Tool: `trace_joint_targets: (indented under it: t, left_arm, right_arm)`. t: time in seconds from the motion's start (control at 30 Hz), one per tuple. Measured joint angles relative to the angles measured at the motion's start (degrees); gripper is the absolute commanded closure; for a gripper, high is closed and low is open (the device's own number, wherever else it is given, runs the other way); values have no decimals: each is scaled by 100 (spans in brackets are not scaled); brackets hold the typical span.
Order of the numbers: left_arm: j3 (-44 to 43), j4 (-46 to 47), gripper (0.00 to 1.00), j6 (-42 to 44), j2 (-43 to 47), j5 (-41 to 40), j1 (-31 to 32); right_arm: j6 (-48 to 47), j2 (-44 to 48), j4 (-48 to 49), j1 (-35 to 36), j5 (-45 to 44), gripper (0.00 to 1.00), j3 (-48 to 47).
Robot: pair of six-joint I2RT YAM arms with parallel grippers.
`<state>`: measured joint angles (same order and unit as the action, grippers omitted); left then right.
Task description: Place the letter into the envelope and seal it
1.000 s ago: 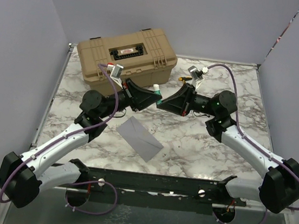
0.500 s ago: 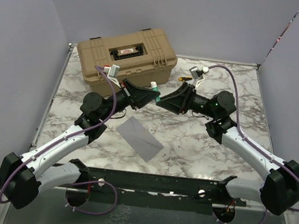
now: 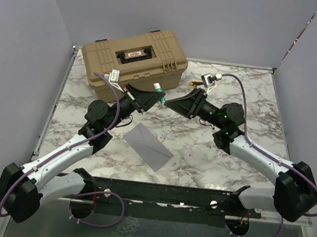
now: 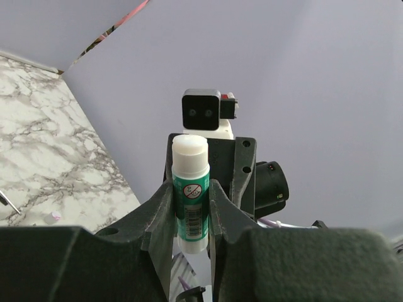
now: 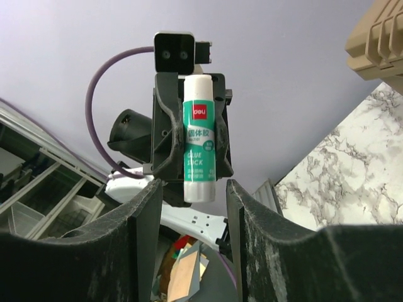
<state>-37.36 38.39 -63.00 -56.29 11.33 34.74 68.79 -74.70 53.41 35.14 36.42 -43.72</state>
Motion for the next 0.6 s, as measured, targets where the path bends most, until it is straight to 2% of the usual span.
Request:
trace_joint_targets:
  t: [0.1,0.23,0.5,0.6]
  left_arm:
    - [15,9,100,-44,13,-50,0]
    - [26,11,100,-68,24,-57,0]
    - [57,9,100,-66,79,-179,0]
    - [70,13,100,-66,83,-199,0]
  right_arm:
    - [11,-144,-92,57,-83,53,-175]
    - [-28,-225,-249,162,-149,63,-297]
    - [-190,-234,-334,264,-149,59,-299]
    - [-245,-232,-337,269,-149,66,-299]
